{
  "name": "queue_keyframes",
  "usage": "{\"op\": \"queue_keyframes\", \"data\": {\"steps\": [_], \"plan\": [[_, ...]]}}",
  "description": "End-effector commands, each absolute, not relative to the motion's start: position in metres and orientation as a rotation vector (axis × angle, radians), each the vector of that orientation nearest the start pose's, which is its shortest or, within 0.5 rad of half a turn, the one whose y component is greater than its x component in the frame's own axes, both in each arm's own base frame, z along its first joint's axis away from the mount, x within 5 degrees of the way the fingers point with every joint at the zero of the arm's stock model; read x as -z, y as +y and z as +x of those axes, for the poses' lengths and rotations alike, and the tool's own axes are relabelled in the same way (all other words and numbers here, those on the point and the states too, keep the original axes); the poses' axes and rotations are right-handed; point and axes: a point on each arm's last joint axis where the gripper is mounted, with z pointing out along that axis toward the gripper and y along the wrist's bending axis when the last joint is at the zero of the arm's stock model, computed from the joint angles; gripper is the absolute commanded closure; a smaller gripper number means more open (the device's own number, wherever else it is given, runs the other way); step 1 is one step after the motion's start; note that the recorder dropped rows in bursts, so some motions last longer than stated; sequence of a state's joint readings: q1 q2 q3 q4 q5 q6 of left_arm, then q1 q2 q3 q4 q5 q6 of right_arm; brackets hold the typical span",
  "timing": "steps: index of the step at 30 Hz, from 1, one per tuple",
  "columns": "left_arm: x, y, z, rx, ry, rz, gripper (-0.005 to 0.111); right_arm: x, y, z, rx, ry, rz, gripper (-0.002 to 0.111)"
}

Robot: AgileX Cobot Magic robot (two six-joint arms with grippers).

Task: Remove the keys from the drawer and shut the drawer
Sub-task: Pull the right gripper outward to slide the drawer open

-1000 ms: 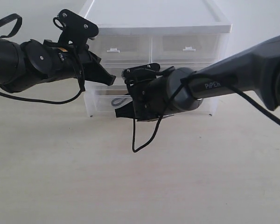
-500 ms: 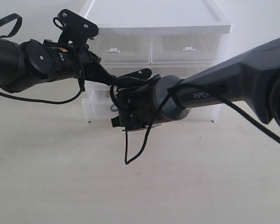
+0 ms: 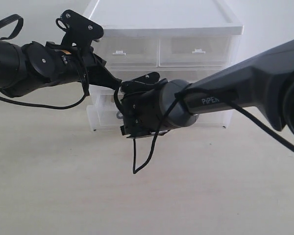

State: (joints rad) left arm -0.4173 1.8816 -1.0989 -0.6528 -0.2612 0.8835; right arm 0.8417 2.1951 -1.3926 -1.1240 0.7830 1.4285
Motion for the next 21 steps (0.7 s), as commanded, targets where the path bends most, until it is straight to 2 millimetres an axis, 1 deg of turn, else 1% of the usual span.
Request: {"op": "queue_keyframes", "data": {"steps": [1, 5, 11, 16, 20, 21], "plan": [[-0.231, -0.110, 0.403, -0.381, 1.584, 0.175, 0.103, -0.124, 0.267, 0.329, 0.529, 2.343, -0.180, 0.061], [-0.231, -0.110, 0.403, -0.381, 1.584, 0.175, 0.103, -0.123, 0.265, 0.326, 0.567, 2.381, -0.200, 0.061], [-0.231, -0.110, 0.403, -0.381, 1.584, 0.175, 0.103, -0.119, 0.269, 0.324, 0.499, 2.424, -0.233, 0.061], [-0.231, -0.110, 0.403, -0.381, 1.584, 0.175, 0.103, -0.117, 0.269, 0.322, 0.507, 2.454, -0.237, 0.061], [-0.231, -0.110, 0.403, -0.381, 1.584, 0.175, 0.103, -0.121, 0.271, 0.316, 0.521, 2.483, -0.275, 0.061], [-0.231, -0.110, 0.403, -0.381, 1.584, 0.175, 0.103, -0.125, 0.272, 0.313, 0.540, 2.475, -0.288, 0.061]]}}
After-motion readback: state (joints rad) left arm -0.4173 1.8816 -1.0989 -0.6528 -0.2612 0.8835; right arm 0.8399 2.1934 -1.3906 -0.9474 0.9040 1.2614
